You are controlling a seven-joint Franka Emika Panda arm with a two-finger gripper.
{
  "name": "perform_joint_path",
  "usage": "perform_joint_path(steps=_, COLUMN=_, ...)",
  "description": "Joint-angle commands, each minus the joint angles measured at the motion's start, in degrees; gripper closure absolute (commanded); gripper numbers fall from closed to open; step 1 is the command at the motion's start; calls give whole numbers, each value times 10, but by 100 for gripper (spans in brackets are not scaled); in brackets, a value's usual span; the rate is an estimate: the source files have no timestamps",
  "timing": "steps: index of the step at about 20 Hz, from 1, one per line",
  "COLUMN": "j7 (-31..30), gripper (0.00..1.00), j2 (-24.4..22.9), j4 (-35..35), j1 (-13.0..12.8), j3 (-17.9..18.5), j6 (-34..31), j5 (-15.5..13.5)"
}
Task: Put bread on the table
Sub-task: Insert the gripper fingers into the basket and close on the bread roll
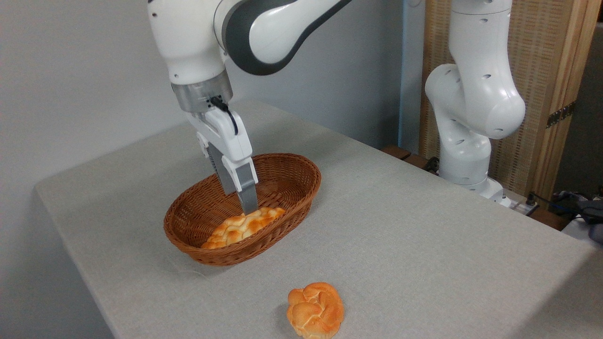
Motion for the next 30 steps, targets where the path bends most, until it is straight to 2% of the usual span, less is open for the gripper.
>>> perform_joint_path(steps=1, j7=-1, gripper=0, j2=8, j4=-11, j1=-9, j3=3, j6=18, j5=15)
perform_joint_path(steps=9, j7=-1, gripper=0, j2=37, j4=-10, j1=-9, j3=4, j6=45, j5=17)
perform_joint_path(steps=12, j7=-2, gripper=0, j2=47, j4=-11, j1=-10, j3=3, j6=46, j5=45)
perform_joint_path(steps=19, j7=-4, gripper=0, j2=57, j4=-12, j1=-22, j3=4, j6=46, j5=46)
perform_joint_path(steps=20, j7=-4, gripper=5, j2=57, j4=-12, j1=-22, j3=3, j6=46, j5=46)
perform_joint_path(steps=21, j7=-4, gripper=14, j2=57, j4=-12, j1=-22, j3=3, j6=46, j5=45)
perform_joint_path(steps=23, j7=-4, gripper=39, j2=57, j4=-12, j1=-22, j3=3, j6=46, j5=45)
perform_joint_path(steps=25, j7=-4, gripper=56, j2=57, j4=-14, j1=-22, j3=3, j6=46, j5=45)
perform_joint_path(steps=30, j7=-3, gripper=58, j2=57, j4=-13, j1=-21, j3=3, j6=45, j5=45)
